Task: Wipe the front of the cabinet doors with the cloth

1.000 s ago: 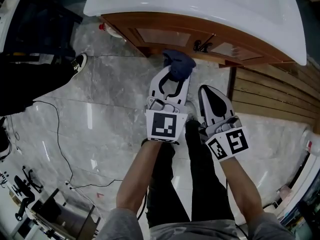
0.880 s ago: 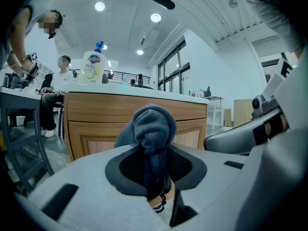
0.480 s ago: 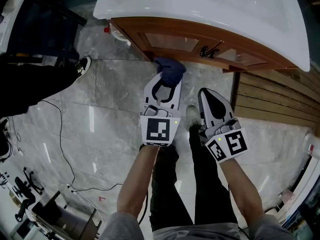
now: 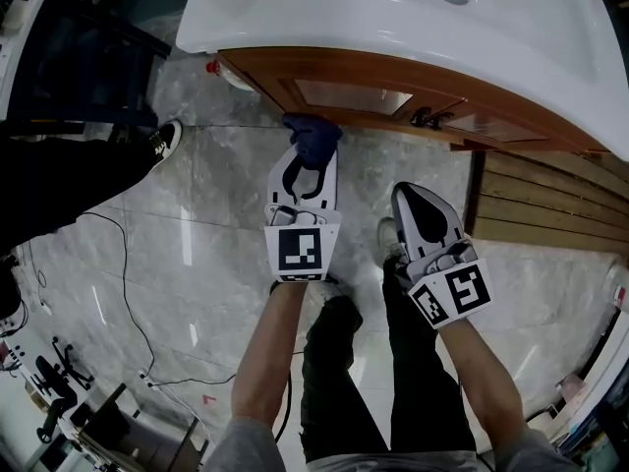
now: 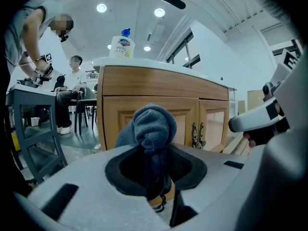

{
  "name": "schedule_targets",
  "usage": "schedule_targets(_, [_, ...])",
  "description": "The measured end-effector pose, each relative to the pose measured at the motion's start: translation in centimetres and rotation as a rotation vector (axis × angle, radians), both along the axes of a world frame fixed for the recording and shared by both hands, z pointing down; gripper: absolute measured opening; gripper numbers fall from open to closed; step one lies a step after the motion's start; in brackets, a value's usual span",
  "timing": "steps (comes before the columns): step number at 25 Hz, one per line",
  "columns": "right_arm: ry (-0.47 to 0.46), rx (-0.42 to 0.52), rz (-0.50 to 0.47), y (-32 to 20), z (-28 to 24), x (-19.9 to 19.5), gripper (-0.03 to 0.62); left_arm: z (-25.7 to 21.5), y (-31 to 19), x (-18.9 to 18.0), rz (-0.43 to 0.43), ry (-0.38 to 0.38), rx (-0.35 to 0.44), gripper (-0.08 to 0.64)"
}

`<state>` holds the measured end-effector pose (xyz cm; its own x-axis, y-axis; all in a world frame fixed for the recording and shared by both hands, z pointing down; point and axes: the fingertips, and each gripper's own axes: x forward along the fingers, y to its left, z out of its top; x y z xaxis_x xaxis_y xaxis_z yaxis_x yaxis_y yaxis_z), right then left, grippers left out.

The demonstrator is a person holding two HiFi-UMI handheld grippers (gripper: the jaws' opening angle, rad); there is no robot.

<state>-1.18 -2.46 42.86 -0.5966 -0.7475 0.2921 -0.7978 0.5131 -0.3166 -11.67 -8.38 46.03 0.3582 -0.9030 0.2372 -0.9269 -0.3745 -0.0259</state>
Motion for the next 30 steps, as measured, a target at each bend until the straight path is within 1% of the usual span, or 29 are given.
schedule_targets(6, [0.016, -0.010, 0.007, -1.2, 1.5, -0.2, 0.009, 2.9, -2.3, -2.1, -0.022, -0.019, -0.014, 0.101])
schedule_targets(12, [0.027, -0.025, 0.013, -1.9, 2.5, 0.0, 0.009, 4.4, -5.2, -3.8, -0.044, -0.050, -0.014, 0.101])
schedule_targets(19, [0.033, -0.045, 0.022, -2.3, 3.6, -0.2, 0.009, 5.0, -6.2, -4.1, -0.043, -0.060, -0.001, 0.101])
schedule_targets(30, [0.013, -0.023, 0.047, -3.5, 4.5, 0.0, 0.009, 5.7, -7.0, -3.9, -0.031, -0.069, 0.021, 0.101])
